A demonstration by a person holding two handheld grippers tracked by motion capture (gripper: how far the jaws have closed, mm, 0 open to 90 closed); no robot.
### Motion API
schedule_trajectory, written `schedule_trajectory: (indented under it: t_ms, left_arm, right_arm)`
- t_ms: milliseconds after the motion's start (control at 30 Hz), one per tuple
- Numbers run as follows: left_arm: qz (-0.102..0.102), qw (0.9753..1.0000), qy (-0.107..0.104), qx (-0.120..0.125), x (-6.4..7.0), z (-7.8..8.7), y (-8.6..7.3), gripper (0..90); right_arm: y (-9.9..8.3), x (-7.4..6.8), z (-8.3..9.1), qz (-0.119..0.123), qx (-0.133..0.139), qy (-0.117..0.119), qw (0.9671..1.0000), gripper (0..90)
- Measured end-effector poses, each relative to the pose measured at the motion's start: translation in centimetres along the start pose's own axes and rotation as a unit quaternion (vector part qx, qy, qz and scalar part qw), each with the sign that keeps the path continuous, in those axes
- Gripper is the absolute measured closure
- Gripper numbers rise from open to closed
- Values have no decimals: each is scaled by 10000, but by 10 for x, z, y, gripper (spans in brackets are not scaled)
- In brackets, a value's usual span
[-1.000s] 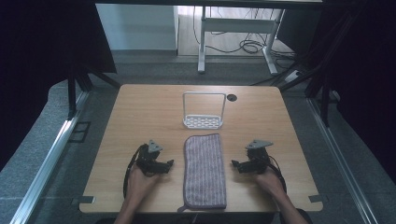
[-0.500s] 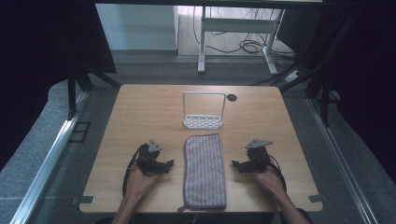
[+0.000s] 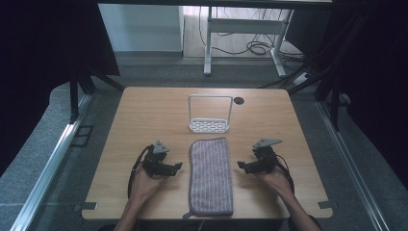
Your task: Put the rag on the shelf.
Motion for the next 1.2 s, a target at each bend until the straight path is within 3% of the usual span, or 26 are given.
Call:
schedule_trajectory:
  t_ms: [233, 433, 733, 800, 933, 1033, 1133, 1200]
  left_arm:
    - [-327, 9994, -140, 22, 12, -7, 22, 203]
    - [-448, 9987, -217, 65, 17, -15, 36, 247]
    - [-348, 9985, -421, 0, 18, -35, 50, 323]
    - [-329, 9986, -413, 4, 17, -40, 55, 349]
    - [-319, 9990, -316, 0, 13, -52, 63, 396]
    - [-397, 9988, -261, -100, 12, -62, 62, 399]
    - [-588, 9978, -193, -250, 14, -70, 56, 379]
    - [-474, 9981, -314, -224, 15, -72, 56, 417]
  right_arm:
    - [16, -7, -4, 173, -119, 78, 9997, 131]
    - [31, -9, -13, 240, -84, 74, 9996, 172]
    - [52, -11, -35, 67, 13, 233, 9997, 322]
    - [56, -12, -41, 84, 6, 285, 9996, 366]
    - [59, -8, -54, 88, -78, 153, 9998, 428]
    - [58, -3, -62, 100, -195, 27, 9998, 453]
    - [56, -2, -67, 44, -251, 54, 9997, 485]
    - [54, -4, -70, 118, -285, 121, 9994, 555]
Point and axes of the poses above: each handheld gripper's, and its own axes: z roughly backward along the jaws, y roughly out of its top, x roughly to its right, the point moved 9 cm from there along -z, roughly forward along the jaws, and after that the axes turned 11 degrees about y, right-handed, at the moved point
